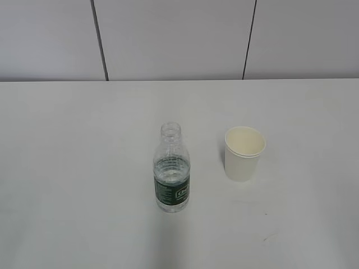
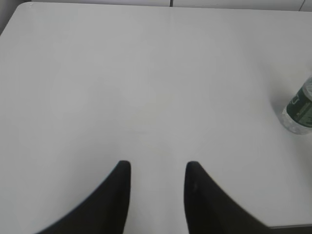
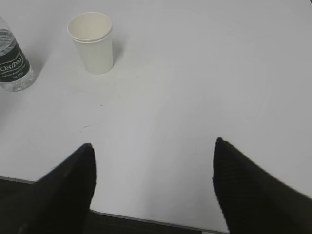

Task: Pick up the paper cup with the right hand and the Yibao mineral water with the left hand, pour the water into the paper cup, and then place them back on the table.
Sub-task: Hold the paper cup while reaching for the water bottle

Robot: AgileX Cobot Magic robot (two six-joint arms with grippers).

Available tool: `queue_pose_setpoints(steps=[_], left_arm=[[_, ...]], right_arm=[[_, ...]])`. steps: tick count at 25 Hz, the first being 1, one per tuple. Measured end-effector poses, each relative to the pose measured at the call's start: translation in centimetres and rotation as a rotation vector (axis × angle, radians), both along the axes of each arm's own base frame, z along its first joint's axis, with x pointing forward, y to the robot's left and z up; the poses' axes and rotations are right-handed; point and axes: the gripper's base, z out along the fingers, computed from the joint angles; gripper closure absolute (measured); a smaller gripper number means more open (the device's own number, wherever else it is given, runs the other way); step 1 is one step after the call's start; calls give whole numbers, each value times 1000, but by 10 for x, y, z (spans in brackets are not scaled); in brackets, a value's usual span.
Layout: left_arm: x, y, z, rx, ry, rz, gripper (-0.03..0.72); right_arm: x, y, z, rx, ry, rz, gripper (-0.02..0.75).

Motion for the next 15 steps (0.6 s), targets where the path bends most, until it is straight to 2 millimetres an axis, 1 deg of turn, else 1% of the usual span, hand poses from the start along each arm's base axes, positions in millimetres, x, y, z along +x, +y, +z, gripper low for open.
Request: queue_pose_setpoints(steps=[15], left_arm=[[0, 0, 0, 0, 0, 0, 447]], right_arm=[[0, 0, 0, 0, 0, 0, 153]])
